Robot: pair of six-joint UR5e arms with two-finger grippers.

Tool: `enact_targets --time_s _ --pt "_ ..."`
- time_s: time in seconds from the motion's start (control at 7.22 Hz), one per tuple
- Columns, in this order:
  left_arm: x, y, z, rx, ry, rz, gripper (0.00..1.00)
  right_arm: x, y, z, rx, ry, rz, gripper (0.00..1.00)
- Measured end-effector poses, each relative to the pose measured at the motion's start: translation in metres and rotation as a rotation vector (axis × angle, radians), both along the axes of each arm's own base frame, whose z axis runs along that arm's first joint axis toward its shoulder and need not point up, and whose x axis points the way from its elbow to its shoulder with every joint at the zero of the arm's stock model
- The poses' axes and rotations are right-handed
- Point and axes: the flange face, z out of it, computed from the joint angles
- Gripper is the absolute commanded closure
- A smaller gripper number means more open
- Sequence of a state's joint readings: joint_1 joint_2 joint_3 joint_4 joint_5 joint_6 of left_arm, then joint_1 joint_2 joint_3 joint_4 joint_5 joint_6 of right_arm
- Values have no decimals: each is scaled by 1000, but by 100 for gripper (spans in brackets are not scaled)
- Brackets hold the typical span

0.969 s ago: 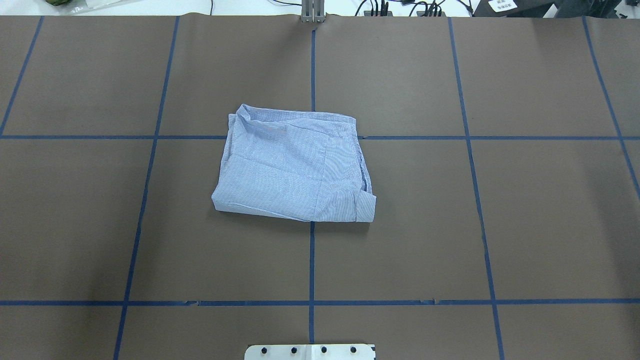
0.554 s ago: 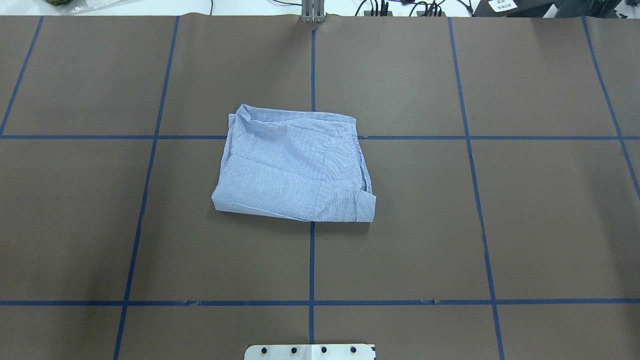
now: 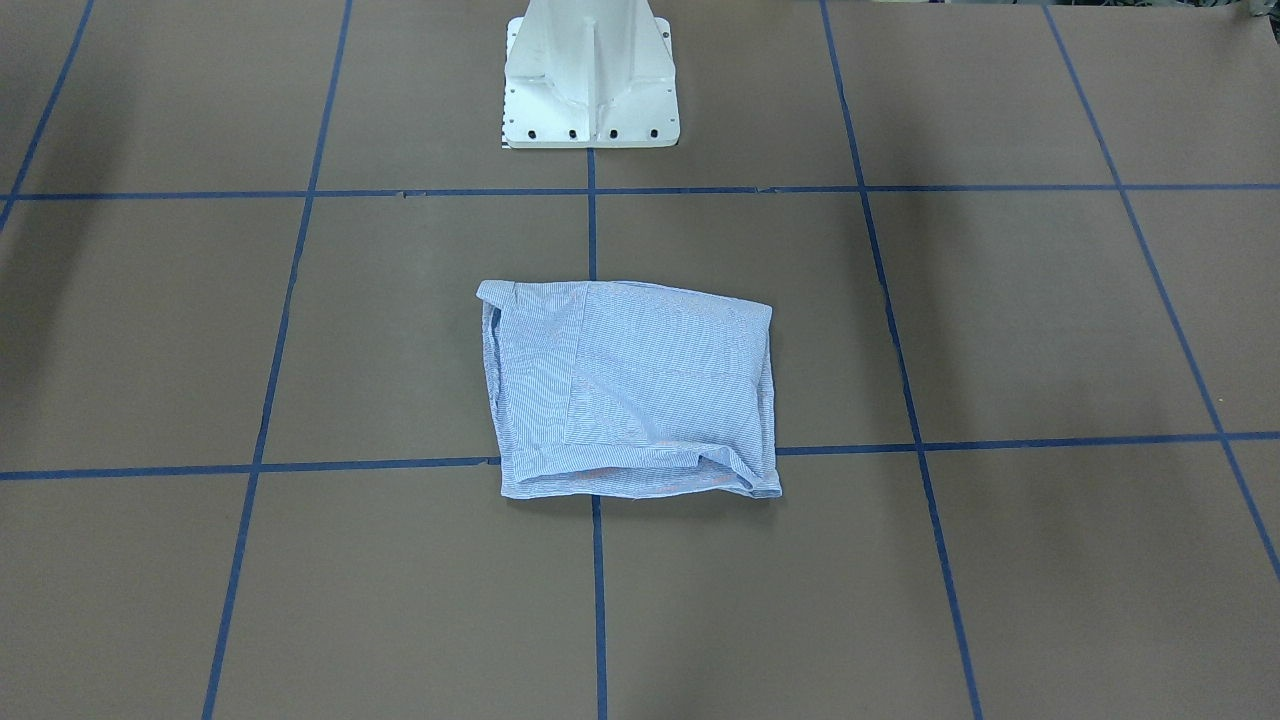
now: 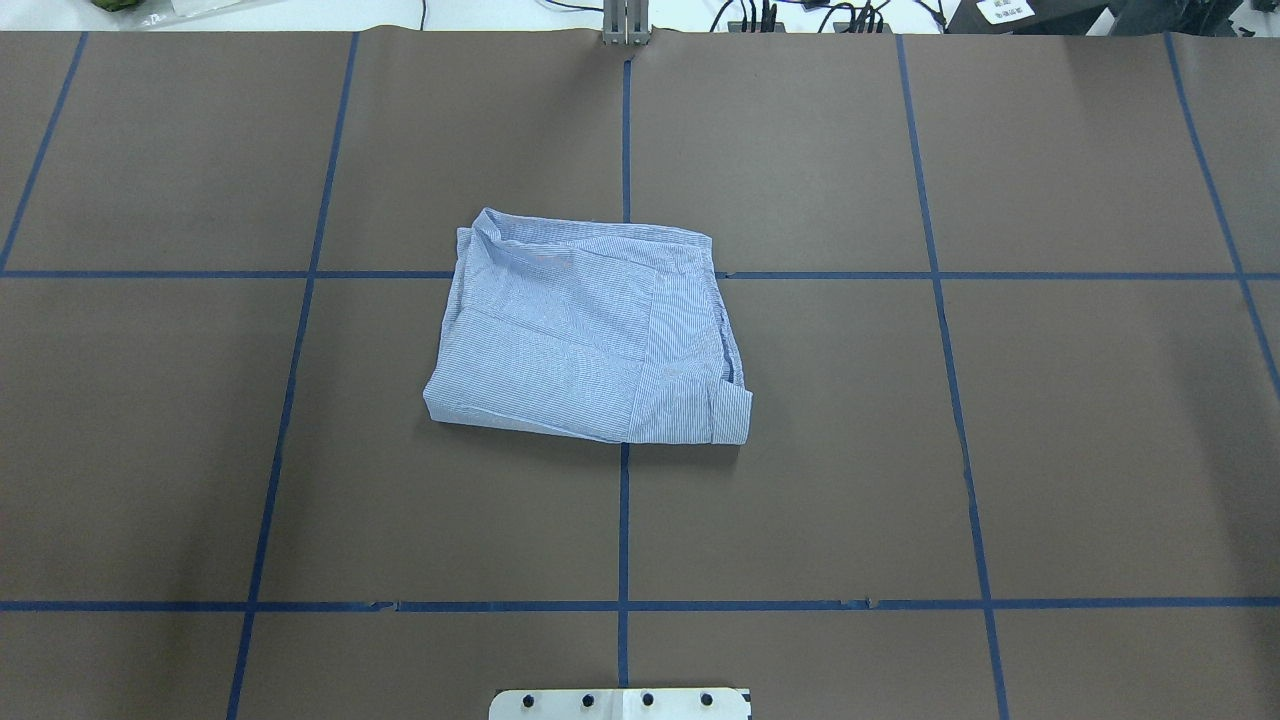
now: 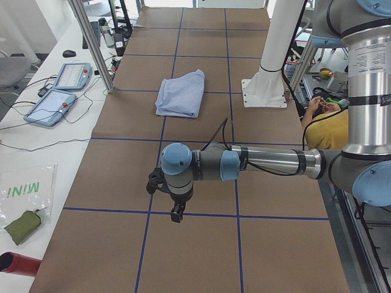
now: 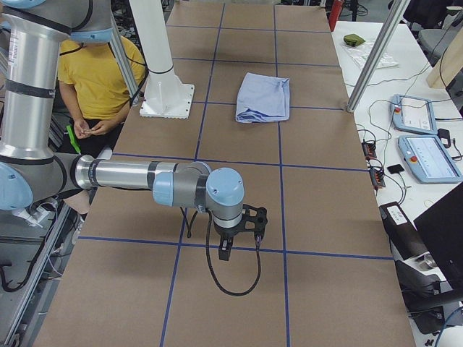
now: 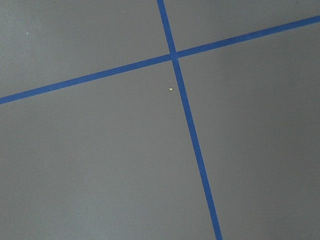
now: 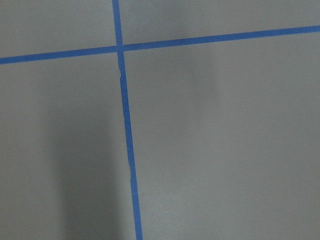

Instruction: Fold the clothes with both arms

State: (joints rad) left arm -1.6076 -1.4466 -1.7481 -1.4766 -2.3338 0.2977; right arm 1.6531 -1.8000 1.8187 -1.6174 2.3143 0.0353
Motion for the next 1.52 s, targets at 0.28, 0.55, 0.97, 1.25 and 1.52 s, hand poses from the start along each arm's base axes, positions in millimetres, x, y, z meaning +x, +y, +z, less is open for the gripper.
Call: enact_targets --time_s 0.28,0.55,0.97,1.25,1.52 --pt "0 9 8 -18 0 1 0 -4 -2 -3 6 -1 -9 0" --pt "0 13 12 -26 0 1 0 -5 -3 -5 12 -3 -14 0" --pt "0 13 12 -28 0 1 0 -6 -3 -10 22 -2 -14 0" --pt "0 13 11 -26 0 1 0 -6 -3 -11 22 -3 -14 0" --pt "0 13 9 -20 0 1 0 -6 -3 -11 23 -3 -15 0"
